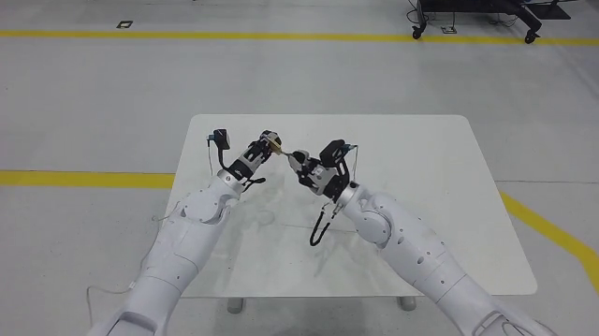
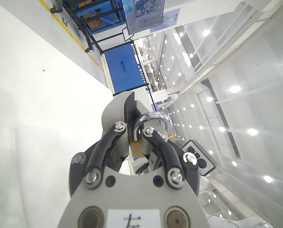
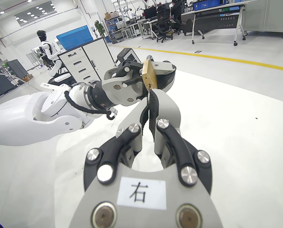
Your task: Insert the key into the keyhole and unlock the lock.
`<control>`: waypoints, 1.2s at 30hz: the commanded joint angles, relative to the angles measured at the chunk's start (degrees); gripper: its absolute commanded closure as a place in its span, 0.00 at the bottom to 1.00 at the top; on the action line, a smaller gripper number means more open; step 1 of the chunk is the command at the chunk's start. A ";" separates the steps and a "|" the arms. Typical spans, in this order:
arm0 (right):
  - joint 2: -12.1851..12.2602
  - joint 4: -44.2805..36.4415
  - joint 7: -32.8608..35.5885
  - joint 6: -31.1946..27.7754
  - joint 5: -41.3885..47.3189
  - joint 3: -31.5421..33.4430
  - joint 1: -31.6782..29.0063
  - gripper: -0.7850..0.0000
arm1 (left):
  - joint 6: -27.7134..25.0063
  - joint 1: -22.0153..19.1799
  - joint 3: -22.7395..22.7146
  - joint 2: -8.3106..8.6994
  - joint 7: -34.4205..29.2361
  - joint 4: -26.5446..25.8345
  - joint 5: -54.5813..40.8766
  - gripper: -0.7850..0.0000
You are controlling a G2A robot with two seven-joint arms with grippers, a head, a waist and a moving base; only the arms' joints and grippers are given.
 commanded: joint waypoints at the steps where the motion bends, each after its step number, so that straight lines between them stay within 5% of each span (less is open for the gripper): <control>1: -0.06 -0.10 -0.16 -0.21 -0.10 0.24 -0.12 1.00 | 0.00 0.03 -0.04 -0.09 -0.04 0.05 -0.17 1.00; 36: -1.93 0.00 1.99 1.26 -4.85 0.93 -0.53 1.00 | -1.52 0.19 -0.74 -1.34 0.72 1.02 1.79 1.00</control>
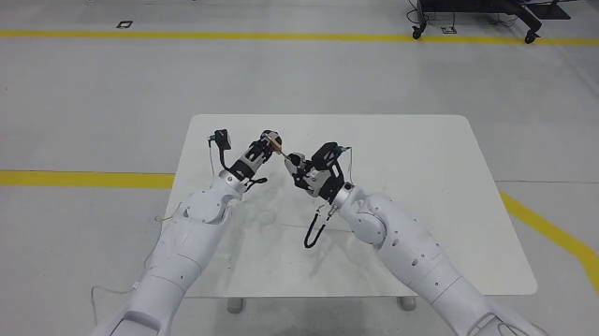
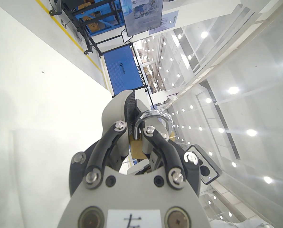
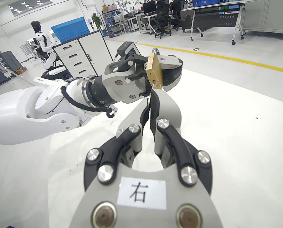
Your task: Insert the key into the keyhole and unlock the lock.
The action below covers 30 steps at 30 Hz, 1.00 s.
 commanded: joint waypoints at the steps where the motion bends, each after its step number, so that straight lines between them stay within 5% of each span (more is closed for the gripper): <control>1: -0.08 -0.14 0.20 0.29 -0.28 0.05 -0.04 1.00 | -0.06 0.12 -0.11 -0.03 0.10 -0.12 0.18 1.00; 30: -1.37 -0.85 2.94 5.63 -1.99 1.69 -0.62 1.00 | -0.76 1.29 -0.92 -0.29 2.44 -1.88 6.16 1.00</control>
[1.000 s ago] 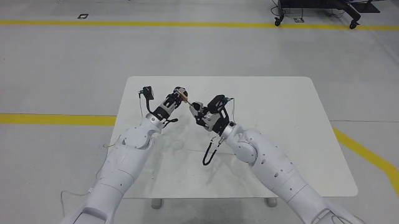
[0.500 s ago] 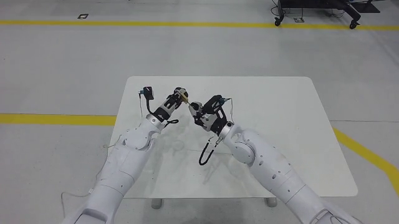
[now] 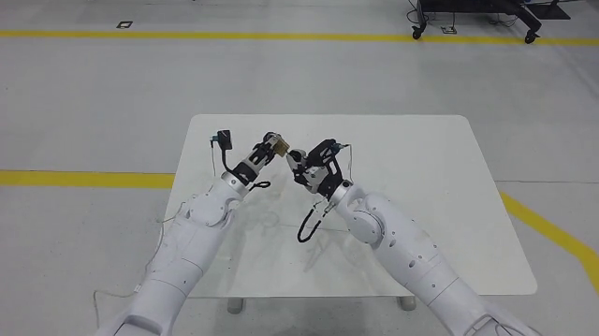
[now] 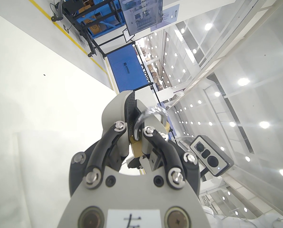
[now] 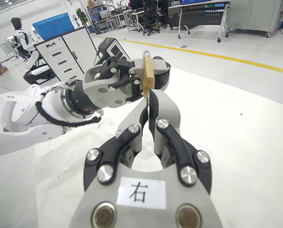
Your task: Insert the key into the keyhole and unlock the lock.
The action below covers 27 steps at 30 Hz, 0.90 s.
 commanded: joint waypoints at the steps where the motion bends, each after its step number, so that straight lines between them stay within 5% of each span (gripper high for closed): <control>1: -0.10 0.05 0.35 0.22 0.12 0.06 0.04 1.00 | -0.05 0.07 -0.06 -0.03 0.13 -0.04 0.15 1.00; 17: -0.61 0.10 1.49 -0.67 -0.10 0.85 0.08 1.00 | -0.92 0.42 -0.18 -0.25 1.07 -0.35 2.85 1.00; 19: -0.68 0.15 1.60 -0.80 0.16 1.01 0.08 0.65 | -0.82 0.44 -0.38 -0.28 1.10 -0.19 2.41 1.00; 22: -0.71 0.24 1.71 -1.06 0.35 1.37 -0.02 0.60 | -0.20 0.41 -0.65 -0.36 0.53 0.14 1.03 1.00; 27: -0.60 0.09 1.58 -2.29 0.86 2.36 -0.59 0.65 | 0.58 0.03 -1.02 -0.43 -0.57 0.74 -0.27 1.00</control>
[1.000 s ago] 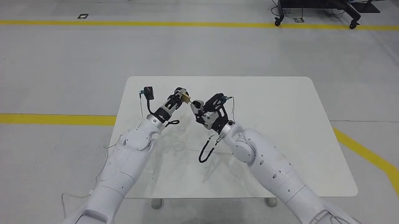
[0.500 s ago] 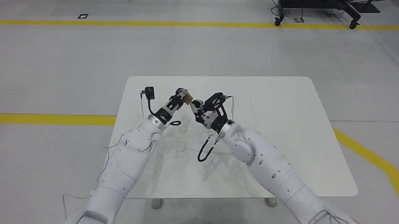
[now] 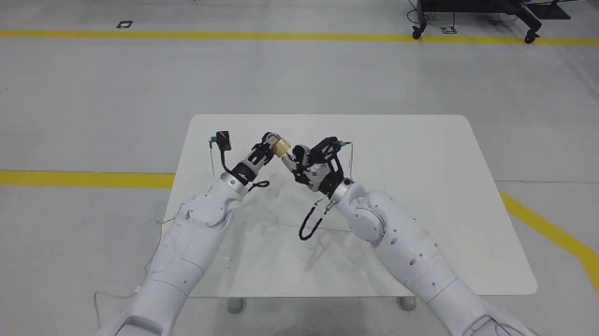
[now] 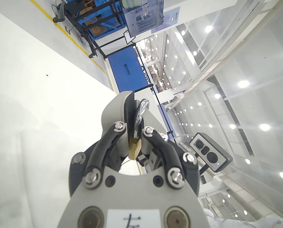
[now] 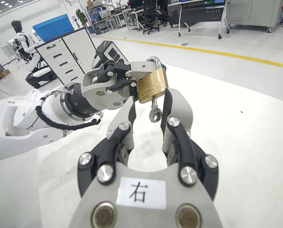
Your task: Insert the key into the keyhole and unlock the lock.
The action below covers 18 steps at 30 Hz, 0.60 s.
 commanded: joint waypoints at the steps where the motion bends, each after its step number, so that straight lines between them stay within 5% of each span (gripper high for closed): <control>1: 0.07 -0.04 0.00 -0.73 0.41 0.42 -0.29 0.70 | 0.12 -0.11 -0.09 -0.03 -0.20 0.19 -0.16 1.00; 10: 0.07 1.20 3.36 -5.53 7.25 2.09 -0.68 0.81 | -0.08 -0.38 -0.44 -0.18 -0.65 0.51 -0.69 1.00; 14: -0.04 2.31 4.63 -6.78 9.83 2.51 -0.41 1.00 | -0.28 -0.33 -0.64 -0.19 -0.91 0.46 -0.72 1.00; 18: -0.29 3.87 5.60 -7.47 11.96 2.56 0.27 1.00 | -0.25 -0.21 -0.83 -0.17 -1.14 0.30 -0.48 1.00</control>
